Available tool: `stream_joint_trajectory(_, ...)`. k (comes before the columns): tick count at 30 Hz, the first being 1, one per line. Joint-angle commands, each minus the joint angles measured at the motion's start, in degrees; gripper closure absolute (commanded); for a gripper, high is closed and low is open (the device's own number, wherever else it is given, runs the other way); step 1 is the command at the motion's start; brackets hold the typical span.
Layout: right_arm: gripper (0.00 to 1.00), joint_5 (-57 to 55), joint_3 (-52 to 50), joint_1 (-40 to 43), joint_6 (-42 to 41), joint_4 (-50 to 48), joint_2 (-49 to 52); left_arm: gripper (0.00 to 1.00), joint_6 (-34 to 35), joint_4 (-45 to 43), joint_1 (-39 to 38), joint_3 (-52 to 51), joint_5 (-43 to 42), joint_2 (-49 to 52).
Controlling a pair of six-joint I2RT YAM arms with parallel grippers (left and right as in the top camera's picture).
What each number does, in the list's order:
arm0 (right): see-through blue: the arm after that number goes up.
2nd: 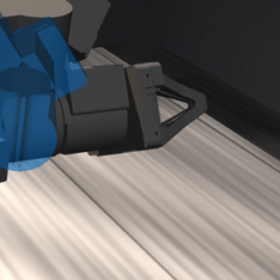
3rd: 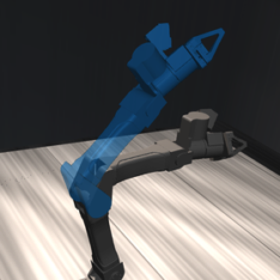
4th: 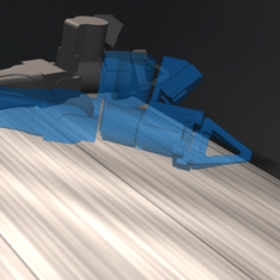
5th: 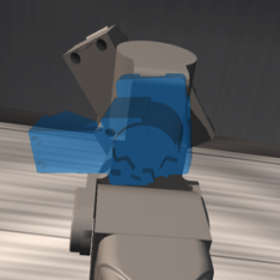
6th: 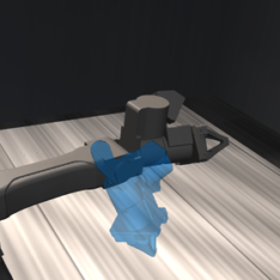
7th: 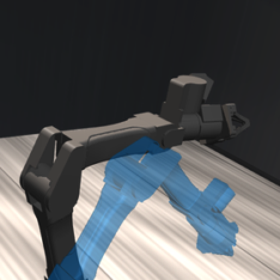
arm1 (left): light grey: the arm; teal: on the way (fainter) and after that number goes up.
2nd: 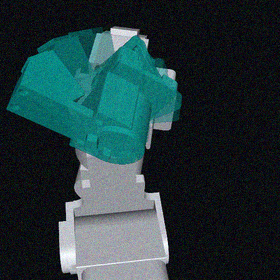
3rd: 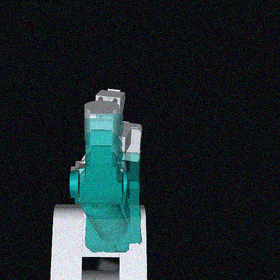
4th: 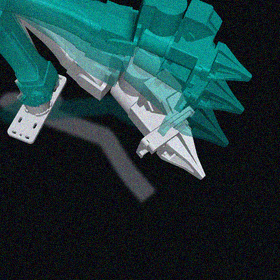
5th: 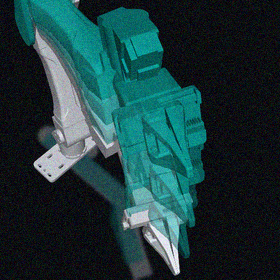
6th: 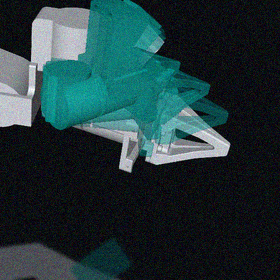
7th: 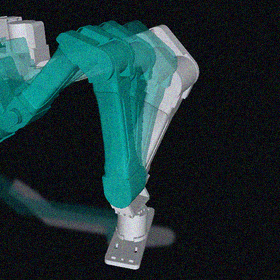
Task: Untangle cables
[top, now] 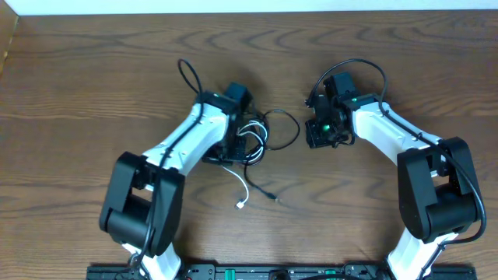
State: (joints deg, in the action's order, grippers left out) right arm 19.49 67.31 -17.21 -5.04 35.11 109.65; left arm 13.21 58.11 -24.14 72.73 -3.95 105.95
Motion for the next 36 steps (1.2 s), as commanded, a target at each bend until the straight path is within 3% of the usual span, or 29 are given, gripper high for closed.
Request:
stream_joint_trajectory(1,0.99,-5.46,-0.52,-0.68,-0.02,-0.04,-0.76,0.92,-1.11,2.49,0.31,6.45,-0.79,-5.49)
stream_joint_trajectory(10,0.89,-3.45,-0.52,-1.11,-0.04,0.31,-0.76,0.88,11.13,-0.81,-3.54,7.65,-4.33,-8.52)
stream_joint_trajectory(12,0.88,-2.78,-0.52,-1.40,-0.07,0.28,-0.76,0.83,15.13,-2.27,-4.83,6.97,-4.28,-7.61)
stream_joint_trajectory(15,0.80,-2.86,-0.52,-1.77,-0.04,0.31,-0.76,0.67,22.77,-5.38,-6.82,5.53,-4.20,-6.19)
stream_joint_trajectory(23,0.59,-10.91,-0.52,-1.75,-0.11,0.02,-0.76,0.65,38.88,-13.57,-10.91,3.87,0.42,-1.03)
stream_joint_trajectory(24,0.58,-13.62,-0.52,-1.73,-0.79,0.04,-0.76,0.56,40.92,-16.44,-11.63,3.87,0.35,0.74)
stream_joint_trajectory(30,0.53,-16.70,-0.52,-1.75,-2.27,0.00,-0.76,0.53,46.34,-20.28,-13.46,3.87,0.39,6.19)
stream_joint_trajectory(36,0.52,-16.52,-0.52,-1.75,-2.27,-0.04,-0.76,0.54,46.34,-20.22,-13.55,3.87,1.01,10.23)
